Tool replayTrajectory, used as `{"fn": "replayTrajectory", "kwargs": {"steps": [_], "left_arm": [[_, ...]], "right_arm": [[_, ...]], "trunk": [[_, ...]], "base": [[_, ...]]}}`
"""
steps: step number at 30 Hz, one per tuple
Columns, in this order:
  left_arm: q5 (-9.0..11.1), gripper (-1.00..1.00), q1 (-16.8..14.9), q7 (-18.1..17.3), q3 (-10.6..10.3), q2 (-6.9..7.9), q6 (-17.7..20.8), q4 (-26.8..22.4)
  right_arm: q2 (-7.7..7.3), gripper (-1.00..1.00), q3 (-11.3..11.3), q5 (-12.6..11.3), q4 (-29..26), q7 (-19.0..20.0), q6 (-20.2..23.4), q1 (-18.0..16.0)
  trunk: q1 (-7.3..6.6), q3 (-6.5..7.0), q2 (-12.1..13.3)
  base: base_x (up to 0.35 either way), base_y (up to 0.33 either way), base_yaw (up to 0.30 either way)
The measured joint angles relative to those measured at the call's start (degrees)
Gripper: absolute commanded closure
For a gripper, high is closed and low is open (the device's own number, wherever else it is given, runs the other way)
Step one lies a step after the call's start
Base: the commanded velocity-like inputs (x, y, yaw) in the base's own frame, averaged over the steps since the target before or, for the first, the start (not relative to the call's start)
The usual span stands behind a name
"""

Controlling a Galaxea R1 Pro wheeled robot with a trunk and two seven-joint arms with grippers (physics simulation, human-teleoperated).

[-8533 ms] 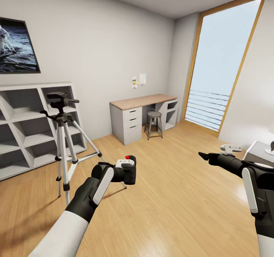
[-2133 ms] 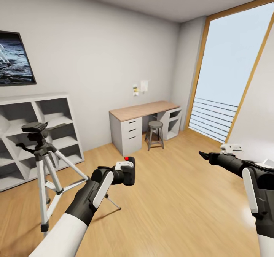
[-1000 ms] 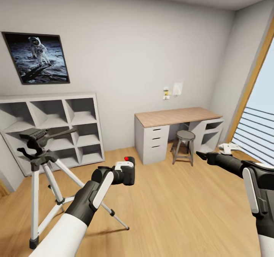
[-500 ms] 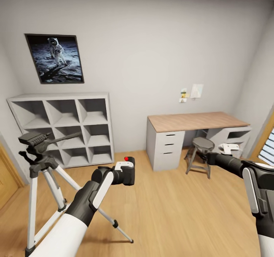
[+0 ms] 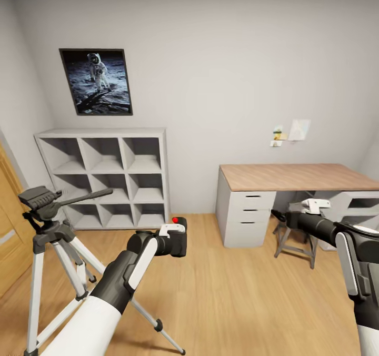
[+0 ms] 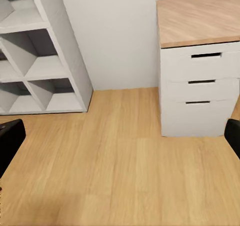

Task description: Attach the digital camera to the camera tripod in the bedroom.

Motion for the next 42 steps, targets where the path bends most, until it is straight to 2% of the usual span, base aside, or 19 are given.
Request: {"fn": "replayTrajectory", "kwargs": {"steps": [14,22,33,36,39,40,42], "left_arm": [[0.2,1.0,0.2,0.0,-0.4,-0.19,0.2,-0.2],[0.2,1.0,0.5,-0.1,-0.6,-0.27,0.2,-0.2],[0.4,1.0,0.6,-0.7,-4.2,-0.49,0.1,-0.2],[0.7,1.0,0.8,-1.0,-6.0,-0.44,0.4,-1.3],[0.8,1.0,3.3,-1.3,-7.5,0.04,2.1,-5.5],[0.5,1.0,6.6,-1.4,-8.0,0.9,3.6,-10.3],[0.0,1.0,10.4,-1.5,-8.3,2.62,4.6,-15.8]], "right_arm": [[-0.03,-1.0,0.9,-0.1,0.0,1.7,-0.1,0.0],[0.12,-1.0,1.2,-0.1,0.0,2.2,-0.1,0.5],[0.21,-1.0,1.3,-0.1,0.0,2.3,-0.1,1.2],[0.22,-1.0,1.3,-0.1,0.0,2.4,-0.1,1.2],[0.21,-1.0,1.4,-0.1,0.0,2.4,-0.1,1.2],[0.21,-1.0,1.4,-0.1,0.0,2.4,-0.1,1.3],[0.21,-1.0,1.4,-0.1,0.0,2.4,-0.2,1.3]], "trunk": [[0.02,0.0,0.0],[0.05,0.0,0.0],[0.04,0.0,0.0],[0.03,0.0,0.0],[0.02,0.0,0.0],[0.01,-0.01,0.0],[0.02,0.0,0.0]], "base": [[0.056,-0.061,0.274],[-0.186,-0.005,0.247],[-0.245,-0.001,0.062],[-0.086,0.0,0.013],[-0.042,0.0,0.006],[-0.022,0.0,0.003],[-0.016,0.0,0.002]]}}
